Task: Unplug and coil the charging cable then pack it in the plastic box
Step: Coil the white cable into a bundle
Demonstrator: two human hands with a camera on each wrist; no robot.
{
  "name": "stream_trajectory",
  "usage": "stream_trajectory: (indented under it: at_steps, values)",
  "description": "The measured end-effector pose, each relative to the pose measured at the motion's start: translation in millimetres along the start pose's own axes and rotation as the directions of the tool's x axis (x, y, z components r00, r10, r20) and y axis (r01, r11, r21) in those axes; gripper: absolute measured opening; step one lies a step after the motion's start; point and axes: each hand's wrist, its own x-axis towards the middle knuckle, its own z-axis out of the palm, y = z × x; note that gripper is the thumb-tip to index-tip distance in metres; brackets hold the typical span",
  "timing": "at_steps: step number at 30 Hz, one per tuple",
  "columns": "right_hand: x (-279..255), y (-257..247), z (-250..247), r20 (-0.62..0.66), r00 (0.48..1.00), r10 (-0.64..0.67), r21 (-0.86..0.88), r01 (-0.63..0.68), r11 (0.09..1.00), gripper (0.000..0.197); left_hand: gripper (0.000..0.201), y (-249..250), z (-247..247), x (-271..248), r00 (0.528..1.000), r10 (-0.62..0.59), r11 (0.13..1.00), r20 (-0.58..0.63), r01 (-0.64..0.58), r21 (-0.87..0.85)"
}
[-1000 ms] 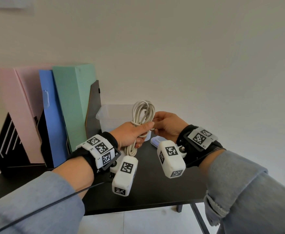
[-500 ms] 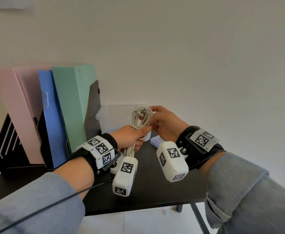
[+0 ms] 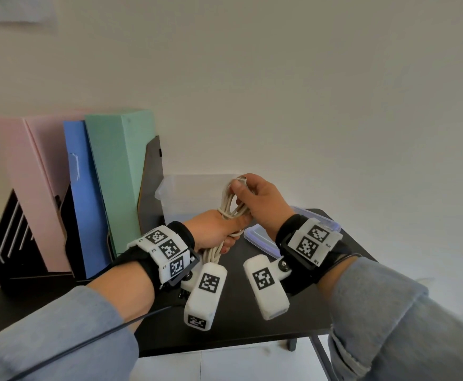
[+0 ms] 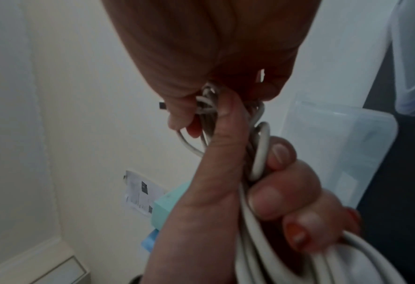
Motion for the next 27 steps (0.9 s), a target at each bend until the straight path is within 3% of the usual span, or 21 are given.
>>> stream_trajectory:
  at_steps: [7, 11, 16, 21, 27]
  values:
    - [-1, 1, 6, -0.099, 0.994, -0.045, -0.099, 0.035, 0.994, 0.025, 0.044, 2, -2, -3, 1.000, 0.015, 1.000, -0.004, -0.015, -0.023]
    - [0, -1, 8, -0.222, 0.963, -0.154, -0.176, 0.116, 0.977, 0.026, 0.048, 1, -3, -4, 1.000, 0.006, 1.000, 0.010, -0.006, -0.004]
    - [2, -4, 3, -0.298, 0.936, -0.185, -0.194, 0.130, 0.972, 0.033, 0.049, 0, -6, -3, 1.000, -0.010, 1.000, 0.005, 0.010, 0.020]
    - [6, -5, 0, -0.378, 0.924, -0.061, -0.002, 0.065, 0.998, 0.027, 0.046, 0, -11, -1, 0.999, -0.035, 0.999, 0.012, 0.034, 0.031]
    - [10, -5, -11, -0.427, 0.893, 0.144, 0.184, -0.070, 0.980, 0.036, 0.034, 4, -11, -3, 0.996, -0.041, 0.999, 0.079, 0.043, -0.013]
